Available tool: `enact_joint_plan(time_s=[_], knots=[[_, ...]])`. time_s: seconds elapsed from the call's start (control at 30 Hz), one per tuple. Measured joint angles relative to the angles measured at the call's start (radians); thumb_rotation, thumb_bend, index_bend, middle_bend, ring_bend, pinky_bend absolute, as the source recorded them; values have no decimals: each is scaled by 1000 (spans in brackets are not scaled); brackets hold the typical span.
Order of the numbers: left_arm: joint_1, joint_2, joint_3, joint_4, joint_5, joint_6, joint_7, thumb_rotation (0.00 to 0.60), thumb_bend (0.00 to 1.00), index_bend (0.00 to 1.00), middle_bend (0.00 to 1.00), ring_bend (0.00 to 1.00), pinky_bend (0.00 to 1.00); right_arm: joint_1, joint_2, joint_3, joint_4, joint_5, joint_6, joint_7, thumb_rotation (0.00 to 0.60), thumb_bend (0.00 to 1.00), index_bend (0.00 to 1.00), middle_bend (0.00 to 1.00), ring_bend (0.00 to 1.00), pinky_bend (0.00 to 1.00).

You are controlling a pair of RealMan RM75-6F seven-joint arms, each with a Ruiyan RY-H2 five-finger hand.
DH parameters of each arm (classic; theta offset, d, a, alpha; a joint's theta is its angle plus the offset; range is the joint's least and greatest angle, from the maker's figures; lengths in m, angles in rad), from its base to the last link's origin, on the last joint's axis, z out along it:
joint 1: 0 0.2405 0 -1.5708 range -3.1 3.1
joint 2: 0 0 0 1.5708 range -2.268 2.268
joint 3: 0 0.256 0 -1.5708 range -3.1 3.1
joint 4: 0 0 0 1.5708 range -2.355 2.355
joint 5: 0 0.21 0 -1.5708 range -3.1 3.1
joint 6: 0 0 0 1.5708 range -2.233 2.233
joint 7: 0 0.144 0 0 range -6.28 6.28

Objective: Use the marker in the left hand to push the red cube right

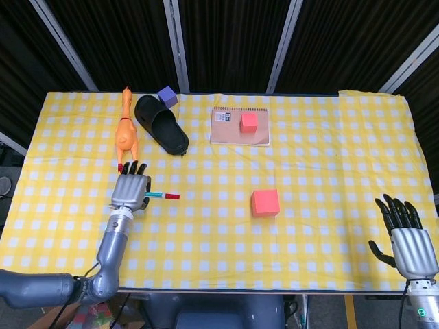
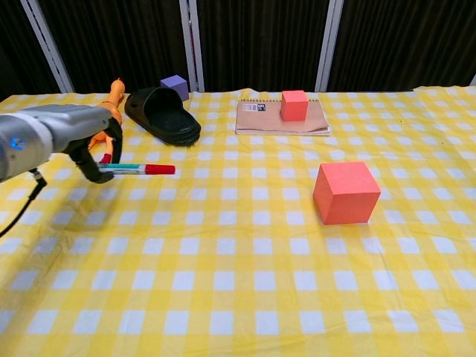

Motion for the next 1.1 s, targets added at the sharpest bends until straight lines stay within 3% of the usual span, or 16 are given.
enact_joint_plan(time_s=[0.3,0.5,0.77,1.1], knots=[[112,132,91,-25,99,-22,-145,600,478,603,98,0,0,2,-5,1,-5,6,-4,-14,600,354,0,0,0,0],[123,133,92,21,104,-57,-181,600,452,545,83,0,0,2,-6,-1,-8,7,-8,-19,600,354,0,0,0,0],[132,130,93,67,103,-95,-208,600,284,344,21,0,0,4,5,-5,-12,8,-19,-7,600,354,0,0,0,0],[189,186,97,9,184,-87,-323,600,278,272,22,0,0,5,6,-8,-10,3,-20,-8,600,354,0,0,0,0]])
